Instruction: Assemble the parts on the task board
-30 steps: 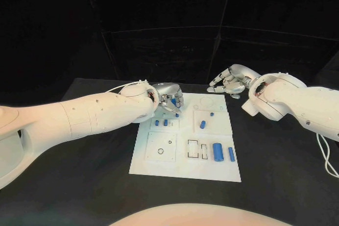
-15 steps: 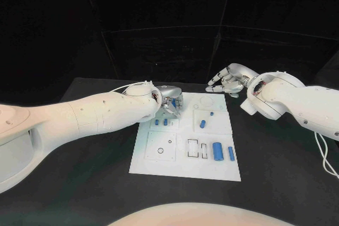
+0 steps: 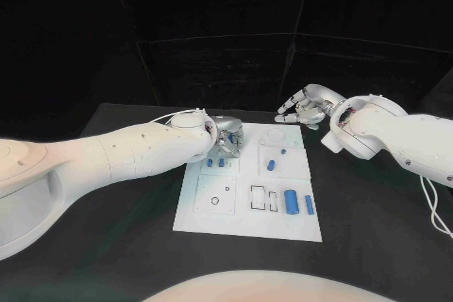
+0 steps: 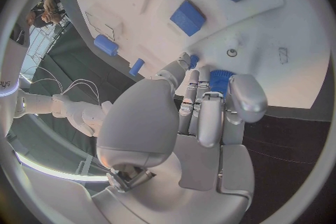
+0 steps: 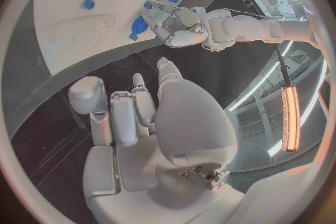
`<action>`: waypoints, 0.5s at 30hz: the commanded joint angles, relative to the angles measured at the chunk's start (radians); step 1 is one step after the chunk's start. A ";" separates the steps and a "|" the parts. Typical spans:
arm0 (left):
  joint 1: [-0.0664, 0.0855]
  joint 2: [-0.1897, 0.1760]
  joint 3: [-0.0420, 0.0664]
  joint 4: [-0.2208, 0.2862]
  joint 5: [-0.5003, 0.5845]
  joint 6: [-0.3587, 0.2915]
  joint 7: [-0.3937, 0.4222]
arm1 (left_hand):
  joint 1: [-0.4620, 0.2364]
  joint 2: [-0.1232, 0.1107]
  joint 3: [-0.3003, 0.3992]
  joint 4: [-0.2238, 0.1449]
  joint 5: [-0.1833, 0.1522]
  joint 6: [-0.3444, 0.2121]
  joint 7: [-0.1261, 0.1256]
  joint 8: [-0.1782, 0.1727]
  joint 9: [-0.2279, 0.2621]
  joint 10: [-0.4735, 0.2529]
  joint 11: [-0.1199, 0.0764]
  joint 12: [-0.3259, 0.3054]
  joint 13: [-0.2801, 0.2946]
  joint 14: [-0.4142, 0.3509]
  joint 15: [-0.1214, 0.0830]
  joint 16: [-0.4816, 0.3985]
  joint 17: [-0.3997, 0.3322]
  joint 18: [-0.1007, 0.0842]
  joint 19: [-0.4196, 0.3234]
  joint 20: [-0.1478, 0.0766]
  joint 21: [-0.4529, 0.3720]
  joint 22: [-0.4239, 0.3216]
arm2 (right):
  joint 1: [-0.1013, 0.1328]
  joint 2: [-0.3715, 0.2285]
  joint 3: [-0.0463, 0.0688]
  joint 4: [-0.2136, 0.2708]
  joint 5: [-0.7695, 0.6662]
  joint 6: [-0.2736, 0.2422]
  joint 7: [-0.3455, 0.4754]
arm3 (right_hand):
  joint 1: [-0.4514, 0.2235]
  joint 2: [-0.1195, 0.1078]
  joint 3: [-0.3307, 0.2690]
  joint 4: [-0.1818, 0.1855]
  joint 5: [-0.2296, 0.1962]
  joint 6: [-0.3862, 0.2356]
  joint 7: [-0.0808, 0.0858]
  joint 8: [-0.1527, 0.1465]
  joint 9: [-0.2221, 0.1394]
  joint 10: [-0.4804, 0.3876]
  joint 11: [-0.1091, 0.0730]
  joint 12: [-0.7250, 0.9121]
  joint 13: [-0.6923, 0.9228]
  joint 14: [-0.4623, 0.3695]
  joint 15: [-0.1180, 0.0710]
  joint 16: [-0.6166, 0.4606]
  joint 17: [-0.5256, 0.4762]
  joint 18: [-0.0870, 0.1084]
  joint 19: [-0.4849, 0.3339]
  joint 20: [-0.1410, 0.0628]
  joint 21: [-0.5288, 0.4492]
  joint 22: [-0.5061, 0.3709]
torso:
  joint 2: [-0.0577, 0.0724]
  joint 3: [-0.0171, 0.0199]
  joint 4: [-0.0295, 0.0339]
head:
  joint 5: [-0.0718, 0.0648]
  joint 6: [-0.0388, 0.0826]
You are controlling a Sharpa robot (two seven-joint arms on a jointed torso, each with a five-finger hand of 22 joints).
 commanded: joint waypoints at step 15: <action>0.000 0.011 0.000 -0.017 -0.007 0.060 -0.009 | 0.014 0.013 0.046 0.000 -0.002 0.038 -0.005 -0.008 -0.009 0.045 -0.004 -0.027 -0.020 0.027 -0.006 0.002 -0.005 -0.016 0.009 -0.002 0.013 0.015 | 0.002 0.005 0.001 -0.001 -0.005 0.004 0.010 | 0.001 0.012 -0.007 0.000 0.007 -0.004 0.000 0.004 -0.001 -0.006 -0.003 -0.003 0.007 0.043 -0.004 -0.003 -0.001 0.016 -0.004 -0.001 -0.005 -0.001 | 0.000 -0.0003 0.0004 | 0.000 -0.002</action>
